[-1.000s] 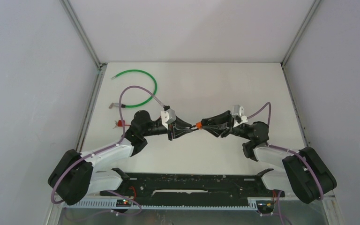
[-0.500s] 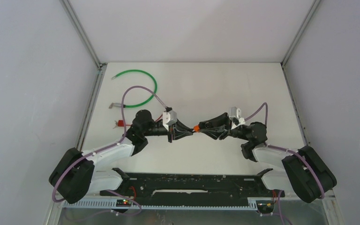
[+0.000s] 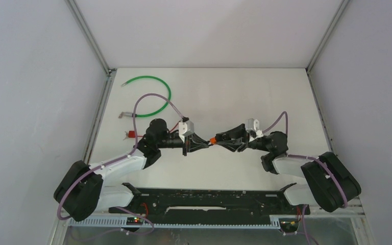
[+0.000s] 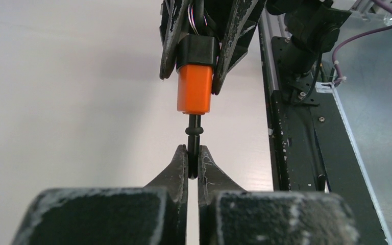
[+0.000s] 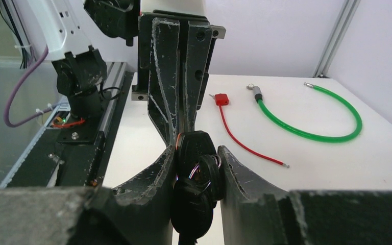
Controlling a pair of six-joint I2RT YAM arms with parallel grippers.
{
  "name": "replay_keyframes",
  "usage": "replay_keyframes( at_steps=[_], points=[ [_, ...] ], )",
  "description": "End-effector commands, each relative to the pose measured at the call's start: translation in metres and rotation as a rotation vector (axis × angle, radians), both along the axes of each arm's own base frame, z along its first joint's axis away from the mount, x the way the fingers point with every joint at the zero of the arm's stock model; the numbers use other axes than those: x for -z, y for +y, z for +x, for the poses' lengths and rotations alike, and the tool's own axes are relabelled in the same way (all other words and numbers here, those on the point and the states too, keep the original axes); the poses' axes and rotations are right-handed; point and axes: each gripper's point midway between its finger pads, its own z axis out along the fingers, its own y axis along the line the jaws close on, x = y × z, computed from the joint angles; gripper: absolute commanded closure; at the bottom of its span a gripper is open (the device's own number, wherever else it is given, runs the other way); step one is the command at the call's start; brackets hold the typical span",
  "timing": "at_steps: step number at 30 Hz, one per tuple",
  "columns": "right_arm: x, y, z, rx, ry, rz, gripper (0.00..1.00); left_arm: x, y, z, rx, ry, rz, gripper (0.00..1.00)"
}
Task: Lock with the key
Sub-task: Lock the lock.
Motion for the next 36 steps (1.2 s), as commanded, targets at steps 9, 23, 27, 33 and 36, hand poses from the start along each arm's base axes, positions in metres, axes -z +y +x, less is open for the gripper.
replay_keyframes(
  at_steps=[9, 23, 27, 33, 36],
  points=[
    [0.012, 0.006, 0.010, -0.049, -0.051, -0.039, 1.00, -0.044, 0.017, 0.027, -0.196, -0.225, -0.066, 1.00],
    [0.030, 0.008, 0.027, -0.003, 0.032, -0.107, 1.00, -0.043, 0.027, 0.035, -0.271, -0.266, -0.046, 1.00],
    [0.034, 0.008, 0.031, 0.009, 0.035, -0.132, 1.00, -0.045, 0.028, 0.035, -0.278, -0.272, -0.047, 1.00],
    [0.051, 0.009, 0.040, 0.035, 0.069, -0.227, 1.00, -0.045, 0.029, 0.035, -0.284, -0.275, -0.046, 1.00],
    [0.058, 0.013, 0.043, 0.042, 0.086, -0.273, 1.00, -0.042, 0.028, 0.036, -0.278, -0.268, -0.038, 1.00]
  ],
)
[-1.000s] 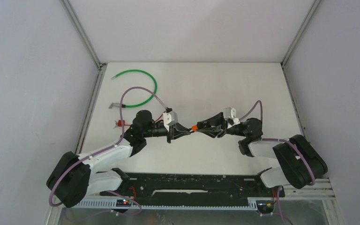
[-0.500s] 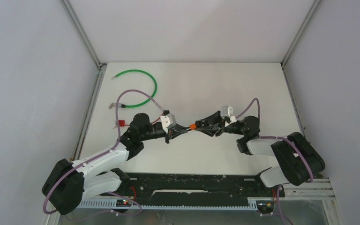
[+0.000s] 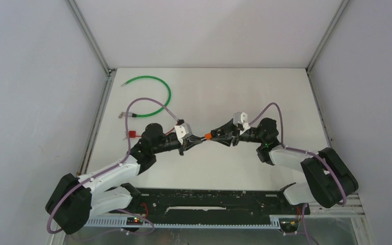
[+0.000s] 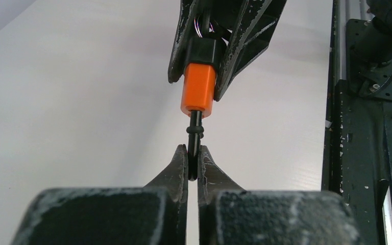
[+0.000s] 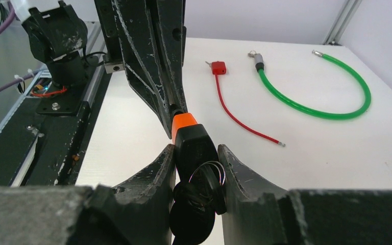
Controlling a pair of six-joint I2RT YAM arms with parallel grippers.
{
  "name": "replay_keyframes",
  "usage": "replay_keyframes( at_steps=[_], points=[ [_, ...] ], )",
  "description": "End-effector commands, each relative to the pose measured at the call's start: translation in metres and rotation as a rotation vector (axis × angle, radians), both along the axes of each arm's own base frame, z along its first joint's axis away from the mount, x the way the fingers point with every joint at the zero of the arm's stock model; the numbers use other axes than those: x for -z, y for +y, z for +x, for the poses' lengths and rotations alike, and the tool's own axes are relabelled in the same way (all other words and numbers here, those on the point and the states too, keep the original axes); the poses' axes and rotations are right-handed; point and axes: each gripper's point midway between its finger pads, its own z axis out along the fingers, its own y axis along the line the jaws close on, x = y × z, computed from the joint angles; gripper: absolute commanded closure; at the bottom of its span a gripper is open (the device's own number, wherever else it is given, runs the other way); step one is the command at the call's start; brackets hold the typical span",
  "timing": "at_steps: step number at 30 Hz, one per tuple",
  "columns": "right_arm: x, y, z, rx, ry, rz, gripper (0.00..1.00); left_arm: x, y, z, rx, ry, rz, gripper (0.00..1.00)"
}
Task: Lock with the key
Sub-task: Lock the lock.
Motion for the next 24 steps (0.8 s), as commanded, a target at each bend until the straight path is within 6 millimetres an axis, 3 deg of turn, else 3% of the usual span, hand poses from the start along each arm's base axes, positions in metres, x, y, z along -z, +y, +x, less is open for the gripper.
replay_keyframes(
  at_steps=[1, 24],
  points=[
    [0.036, -0.001, 0.013, 0.061, 0.085, -0.134, 1.00, -0.049, 0.001, 0.011, -0.023, -0.166, -0.104, 1.00],
    [0.053, 0.029, -0.006, -0.054, 0.110, -0.219, 1.00, -0.053, -0.006, 0.004, 0.031, -0.153, -0.132, 1.00]
  ],
)
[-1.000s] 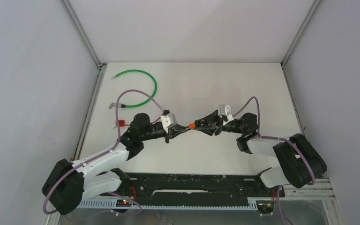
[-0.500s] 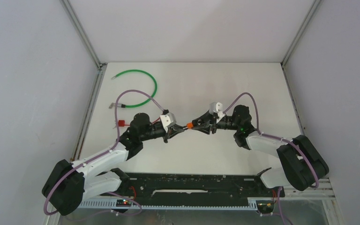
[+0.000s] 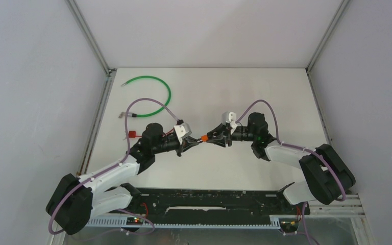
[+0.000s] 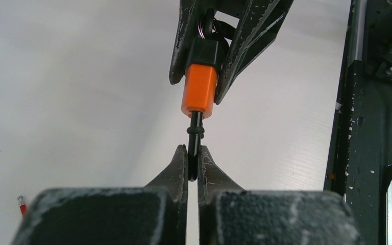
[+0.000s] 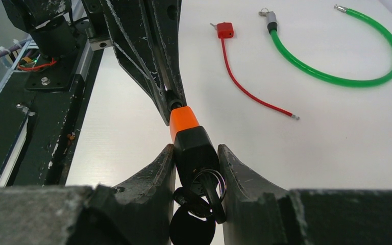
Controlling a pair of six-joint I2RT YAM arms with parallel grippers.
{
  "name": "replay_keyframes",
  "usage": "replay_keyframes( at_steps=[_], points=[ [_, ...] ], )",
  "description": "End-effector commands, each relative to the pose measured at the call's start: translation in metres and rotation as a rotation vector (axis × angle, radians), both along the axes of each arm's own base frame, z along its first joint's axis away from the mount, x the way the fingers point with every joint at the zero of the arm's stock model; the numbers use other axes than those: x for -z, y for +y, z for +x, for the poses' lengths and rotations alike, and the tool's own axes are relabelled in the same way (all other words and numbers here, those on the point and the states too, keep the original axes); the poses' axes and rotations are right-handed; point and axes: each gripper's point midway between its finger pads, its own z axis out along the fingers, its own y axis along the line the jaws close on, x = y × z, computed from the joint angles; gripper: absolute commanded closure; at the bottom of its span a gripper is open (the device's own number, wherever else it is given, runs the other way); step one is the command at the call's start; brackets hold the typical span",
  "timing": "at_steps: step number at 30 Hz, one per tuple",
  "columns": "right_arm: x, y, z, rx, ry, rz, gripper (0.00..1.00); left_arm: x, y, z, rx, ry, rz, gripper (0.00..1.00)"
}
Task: Lock with the key
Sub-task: Lock the lock.
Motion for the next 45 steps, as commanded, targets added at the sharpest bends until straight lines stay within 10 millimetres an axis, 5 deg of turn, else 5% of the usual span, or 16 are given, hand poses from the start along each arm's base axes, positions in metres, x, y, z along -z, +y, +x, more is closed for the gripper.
replay_keyframes(
  at_steps=[1, 21, 35, 45],
  points=[
    [0.022, 0.010, -0.012, -0.040, 0.047, -0.072, 1.00, -0.078, -0.020, 0.001, 0.082, -0.229, -0.202, 1.00],
    [0.017, 0.021, -0.044, -0.185, -0.013, -0.134, 1.00, -0.091, -0.035, -0.017, 0.149, -0.229, -0.242, 1.00],
    [-0.018, 0.024, -0.076, -0.320, 0.014, -0.039, 1.00, -0.095, -0.038, -0.021, 0.156, -0.238, -0.254, 1.00],
    [-0.026, 0.030, -0.077, -0.338, 0.143, -0.054, 1.00, -0.094, -0.039, -0.021, 0.151, -0.241, -0.247, 1.00]
  ],
)
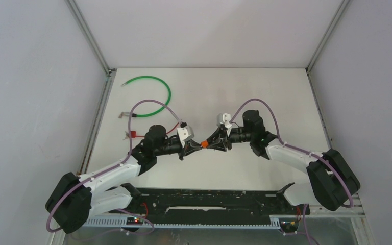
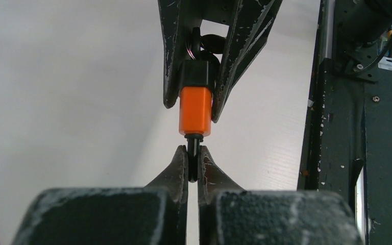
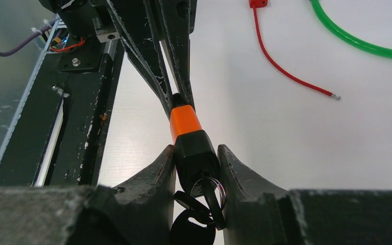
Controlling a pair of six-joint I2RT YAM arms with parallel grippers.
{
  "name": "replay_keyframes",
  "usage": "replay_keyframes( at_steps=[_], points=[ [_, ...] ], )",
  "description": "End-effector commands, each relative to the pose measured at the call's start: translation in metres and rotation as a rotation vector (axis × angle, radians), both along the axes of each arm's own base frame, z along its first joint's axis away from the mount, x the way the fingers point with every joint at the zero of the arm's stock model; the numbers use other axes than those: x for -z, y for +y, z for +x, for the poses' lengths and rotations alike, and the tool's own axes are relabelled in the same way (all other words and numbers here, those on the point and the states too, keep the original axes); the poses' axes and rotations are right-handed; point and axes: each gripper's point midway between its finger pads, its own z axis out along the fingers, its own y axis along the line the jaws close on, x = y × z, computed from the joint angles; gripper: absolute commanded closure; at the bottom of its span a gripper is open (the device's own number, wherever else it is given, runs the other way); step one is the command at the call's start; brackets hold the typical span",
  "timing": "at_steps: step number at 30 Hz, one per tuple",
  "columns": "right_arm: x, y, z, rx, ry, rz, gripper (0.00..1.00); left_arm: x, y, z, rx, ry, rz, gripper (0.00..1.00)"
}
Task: Lock with the key
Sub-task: Lock the lock.
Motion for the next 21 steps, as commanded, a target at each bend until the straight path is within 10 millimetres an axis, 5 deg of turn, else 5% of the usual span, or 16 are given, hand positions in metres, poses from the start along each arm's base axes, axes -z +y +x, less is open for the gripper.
replay_keyframes(
  at_steps=[1, 13, 21],
  points=[
    [-0.031, 0.026, -0.049, -0.255, 0.082, 0.060, 1.00, -0.096, -0.026, 0.000, 0.080, -0.279, -0.249, 1.00],
    [-0.024, 0.028, -0.048, -0.256, 0.066, 0.042, 1.00, -0.094, -0.027, -0.001, 0.084, -0.278, -0.241, 1.00],
    [-0.025, 0.004, -0.025, -0.190, 0.064, 0.036, 1.00, -0.085, -0.019, 0.008, 0.030, -0.309, -0.172, 1.00]
  ],
)
